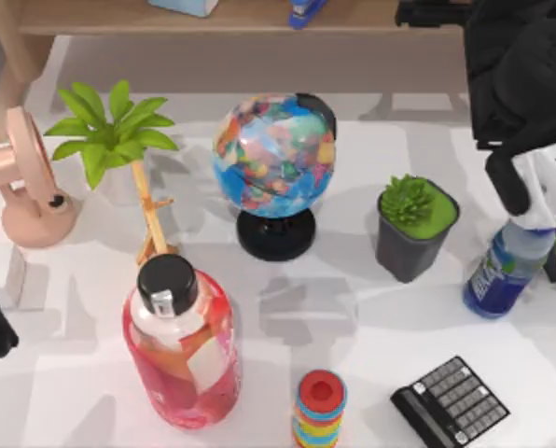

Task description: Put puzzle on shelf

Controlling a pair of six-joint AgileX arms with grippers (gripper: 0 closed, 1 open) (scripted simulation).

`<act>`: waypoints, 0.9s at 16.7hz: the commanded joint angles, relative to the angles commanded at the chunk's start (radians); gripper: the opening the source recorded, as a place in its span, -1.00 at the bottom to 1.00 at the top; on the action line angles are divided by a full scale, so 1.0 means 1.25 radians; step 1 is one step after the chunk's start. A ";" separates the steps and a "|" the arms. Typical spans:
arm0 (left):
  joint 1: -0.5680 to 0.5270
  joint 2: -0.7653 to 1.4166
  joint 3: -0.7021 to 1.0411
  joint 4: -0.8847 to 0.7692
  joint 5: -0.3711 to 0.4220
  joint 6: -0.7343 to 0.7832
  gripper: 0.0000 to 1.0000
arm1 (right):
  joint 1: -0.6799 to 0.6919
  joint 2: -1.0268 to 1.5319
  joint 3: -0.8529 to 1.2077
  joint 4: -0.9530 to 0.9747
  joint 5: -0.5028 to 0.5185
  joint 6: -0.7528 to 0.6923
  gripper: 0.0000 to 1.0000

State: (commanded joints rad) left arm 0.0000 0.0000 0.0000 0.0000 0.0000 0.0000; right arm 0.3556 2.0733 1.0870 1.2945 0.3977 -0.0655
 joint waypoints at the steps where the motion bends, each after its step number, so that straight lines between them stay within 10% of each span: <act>1: 0.000 0.000 0.000 0.000 0.000 0.000 1.00 | -0.007 0.016 0.032 -0.018 -0.006 0.001 -1.00; 12: 0.000 0.000 0.000 0.000 0.000 0.000 1.00 | -0.033 0.133 0.151 -0.107 -0.039 0.006 -1.00; 15: 0.000 0.000 0.000 0.000 0.000 0.000 1.00 | -0.033 0.133 0.151 -0.107 -0.039 0.006 -0.55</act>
State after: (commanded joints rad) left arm 0.0000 0.0000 0.0000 0.0000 0.0000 0.0000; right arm 0.3139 2.2397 1.2755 1.1607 0.3492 -0.0579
